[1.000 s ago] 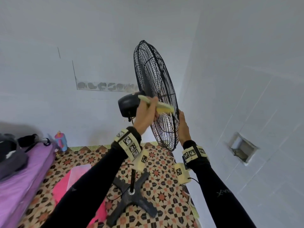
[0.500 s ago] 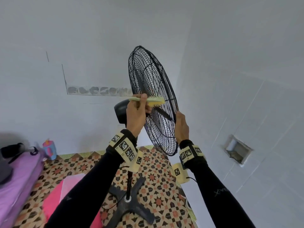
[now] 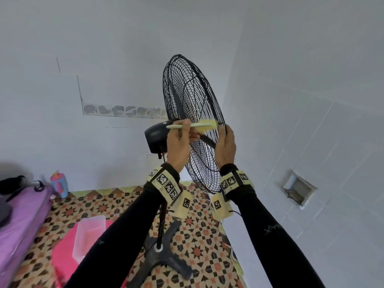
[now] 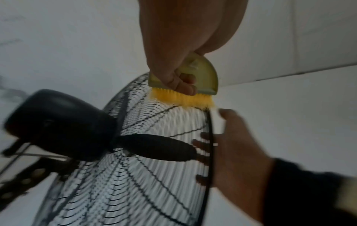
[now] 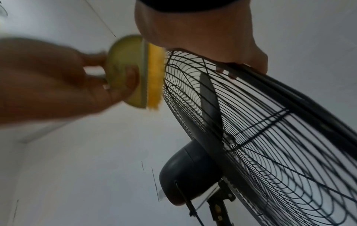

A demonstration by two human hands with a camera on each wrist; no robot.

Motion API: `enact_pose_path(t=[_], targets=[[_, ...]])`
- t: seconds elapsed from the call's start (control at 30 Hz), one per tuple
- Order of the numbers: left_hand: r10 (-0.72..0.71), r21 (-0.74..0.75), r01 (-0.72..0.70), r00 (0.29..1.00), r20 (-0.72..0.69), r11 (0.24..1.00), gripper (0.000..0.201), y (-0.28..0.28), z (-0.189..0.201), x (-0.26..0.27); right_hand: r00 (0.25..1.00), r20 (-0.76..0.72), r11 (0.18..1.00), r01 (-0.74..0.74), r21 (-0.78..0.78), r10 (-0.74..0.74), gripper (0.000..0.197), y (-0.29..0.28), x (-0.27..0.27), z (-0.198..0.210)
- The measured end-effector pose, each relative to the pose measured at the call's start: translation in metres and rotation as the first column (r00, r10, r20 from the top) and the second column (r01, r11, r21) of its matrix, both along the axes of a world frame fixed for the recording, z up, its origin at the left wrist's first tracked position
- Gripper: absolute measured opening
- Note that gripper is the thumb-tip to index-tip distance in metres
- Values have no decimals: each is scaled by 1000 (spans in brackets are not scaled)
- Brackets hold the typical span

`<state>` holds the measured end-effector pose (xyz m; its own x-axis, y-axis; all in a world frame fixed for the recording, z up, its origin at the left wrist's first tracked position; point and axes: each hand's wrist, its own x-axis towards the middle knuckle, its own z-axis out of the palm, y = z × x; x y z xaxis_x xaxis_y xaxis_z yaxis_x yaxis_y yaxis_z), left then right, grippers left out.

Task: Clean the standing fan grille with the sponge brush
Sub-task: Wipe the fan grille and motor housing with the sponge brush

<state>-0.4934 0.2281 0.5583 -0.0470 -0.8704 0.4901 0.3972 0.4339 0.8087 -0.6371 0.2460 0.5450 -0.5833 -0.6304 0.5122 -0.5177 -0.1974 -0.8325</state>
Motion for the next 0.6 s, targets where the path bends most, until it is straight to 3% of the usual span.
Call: enact_pose_path(t=[0.13,0.23,0.3,0.43,0.5,0.6], targets=[[60,178,-66,998,36,982,26,-45,-38,19,999,34,998,15,-56,-13,60,-6,-3,16],[-87,47,89,995,-56,995,17,-47,-36,20,994,-77,995,72,-75,-77,52,-17,1,21],[-163,-14,163,984,-77,987,16,-55,-32,17,974,-113,979,191,-76,-198,49,-27,7,20],[-217,184,230,972,-89,955,21,-102,-56,14,919,-96,922,371,-112,-381,39,-39,9,23],[-252,224,267,963,-90,937,19,-119,-66,16,894,-127,901,417,-117,-430,41,-43,4,22],[-326,129,337,940,-95,933,21,-121,-58,17,835,-146,845,509,-163,-531,53,-48,-4,18]])
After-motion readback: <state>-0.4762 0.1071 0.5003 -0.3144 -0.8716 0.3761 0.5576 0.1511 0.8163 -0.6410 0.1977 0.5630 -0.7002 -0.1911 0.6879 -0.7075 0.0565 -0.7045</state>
